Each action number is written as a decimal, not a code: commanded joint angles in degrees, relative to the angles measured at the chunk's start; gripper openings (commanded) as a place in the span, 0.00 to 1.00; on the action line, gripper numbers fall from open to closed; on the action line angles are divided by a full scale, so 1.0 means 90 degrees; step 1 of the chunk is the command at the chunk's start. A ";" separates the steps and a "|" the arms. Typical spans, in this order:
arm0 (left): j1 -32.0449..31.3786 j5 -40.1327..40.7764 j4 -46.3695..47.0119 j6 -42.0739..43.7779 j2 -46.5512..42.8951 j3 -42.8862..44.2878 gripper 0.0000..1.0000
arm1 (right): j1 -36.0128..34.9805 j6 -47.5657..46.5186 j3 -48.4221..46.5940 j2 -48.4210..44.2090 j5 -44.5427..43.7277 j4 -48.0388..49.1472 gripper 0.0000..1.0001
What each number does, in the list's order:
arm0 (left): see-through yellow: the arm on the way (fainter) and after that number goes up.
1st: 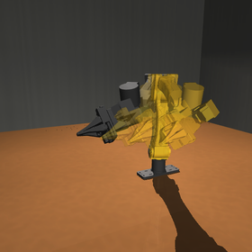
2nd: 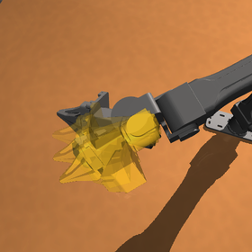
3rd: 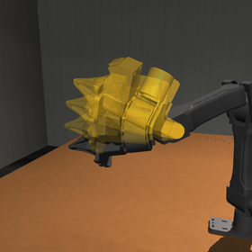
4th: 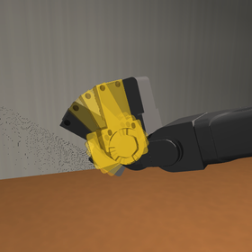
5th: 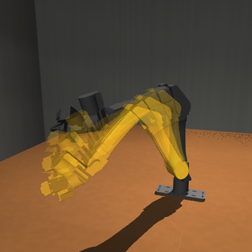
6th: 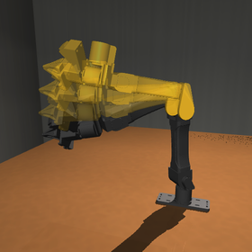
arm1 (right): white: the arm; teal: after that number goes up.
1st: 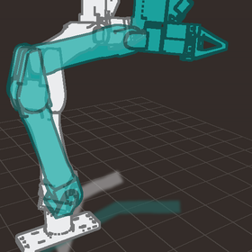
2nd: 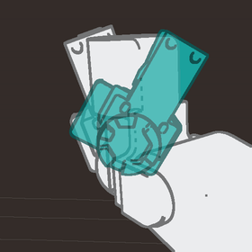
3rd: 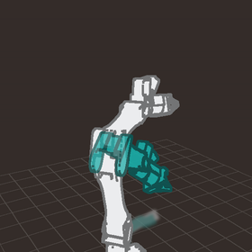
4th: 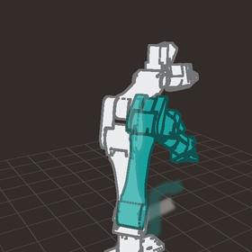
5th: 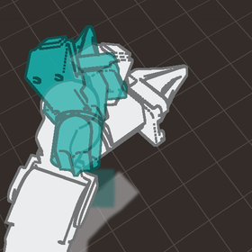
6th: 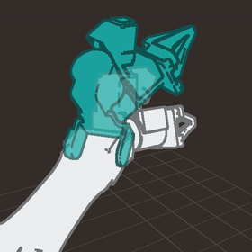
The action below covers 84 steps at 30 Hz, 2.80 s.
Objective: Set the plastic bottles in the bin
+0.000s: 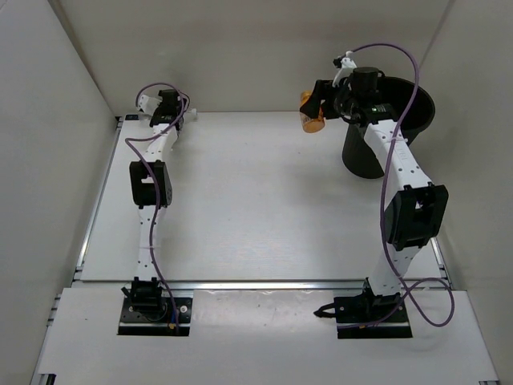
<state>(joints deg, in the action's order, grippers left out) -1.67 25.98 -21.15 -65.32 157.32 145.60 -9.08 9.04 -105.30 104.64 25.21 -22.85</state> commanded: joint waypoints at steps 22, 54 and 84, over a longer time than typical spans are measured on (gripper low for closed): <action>0.0684 -0.0591 0.0602 -0.0244 0.0490 0.0268 0.69 | -0.0103 0.0500 -0.0321 0.0804 -0.0545 -0.0888 0.33; 0.0449 -0.1333 0.0668 0.1046 -0.5395 -0.6046 0.99 | -0.1404 0.0665 0.3758 -0.1203 -0.1180 0.0703 0.99; -0.1990 0.3321 0.1352 0.4247 -1.7332 -1.4448 0.99 | 0.0571 -0.1563 0.8868 -1.1423 -0.7340 0.0567 0.99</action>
<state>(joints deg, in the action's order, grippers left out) -15.33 45.39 -11.92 -30.79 5.19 19.42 -1.85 -4.32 -25.89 4.10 -30.52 -28.08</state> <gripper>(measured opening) 0.987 0.991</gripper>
